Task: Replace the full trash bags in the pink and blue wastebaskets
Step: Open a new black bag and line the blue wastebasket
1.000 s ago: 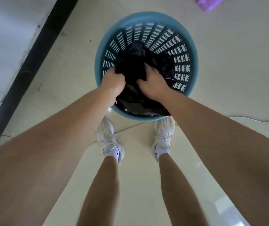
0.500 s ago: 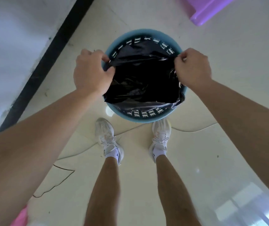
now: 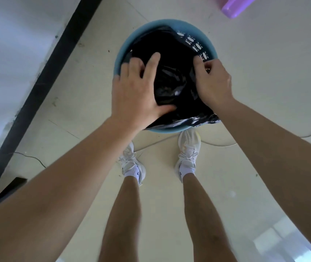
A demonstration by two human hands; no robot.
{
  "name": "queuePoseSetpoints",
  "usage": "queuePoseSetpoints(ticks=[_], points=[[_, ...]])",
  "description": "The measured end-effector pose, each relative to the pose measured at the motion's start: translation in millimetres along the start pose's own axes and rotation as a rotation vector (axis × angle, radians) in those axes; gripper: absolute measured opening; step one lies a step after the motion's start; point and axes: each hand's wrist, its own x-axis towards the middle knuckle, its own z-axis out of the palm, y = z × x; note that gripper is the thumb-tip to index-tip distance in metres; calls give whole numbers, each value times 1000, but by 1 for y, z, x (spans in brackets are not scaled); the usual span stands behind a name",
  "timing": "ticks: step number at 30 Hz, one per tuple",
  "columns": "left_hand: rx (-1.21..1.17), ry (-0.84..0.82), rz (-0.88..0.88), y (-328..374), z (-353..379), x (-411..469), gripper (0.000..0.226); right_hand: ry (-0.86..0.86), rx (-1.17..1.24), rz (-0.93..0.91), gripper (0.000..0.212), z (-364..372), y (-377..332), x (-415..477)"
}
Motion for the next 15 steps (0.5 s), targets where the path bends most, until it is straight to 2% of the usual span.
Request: queuePoseSetpoints(ticks=[1,3,6,9,12,15], points=[[54,-109,-4,-2,4,-3,92,-3,-8,-20,46,-3,3,-2],[-54,-128,-105,-10,5,-8,81,13,-108,-86,51,-11,8,-5],[-385,98,-324,-23,-6,-8,68,26,-341,-220,37,-25,15,-5],[-767,239,-615,-27,-20,-3,54,35,-499,-300,31,-35,19,-2],[-1153,349,-1079,-47,-25,6,46,97,-476,-205,29,-47,20,2],[-1160,227,-1387,-86,-27,10,40,132,-298,-72,30,-58,20,7]])
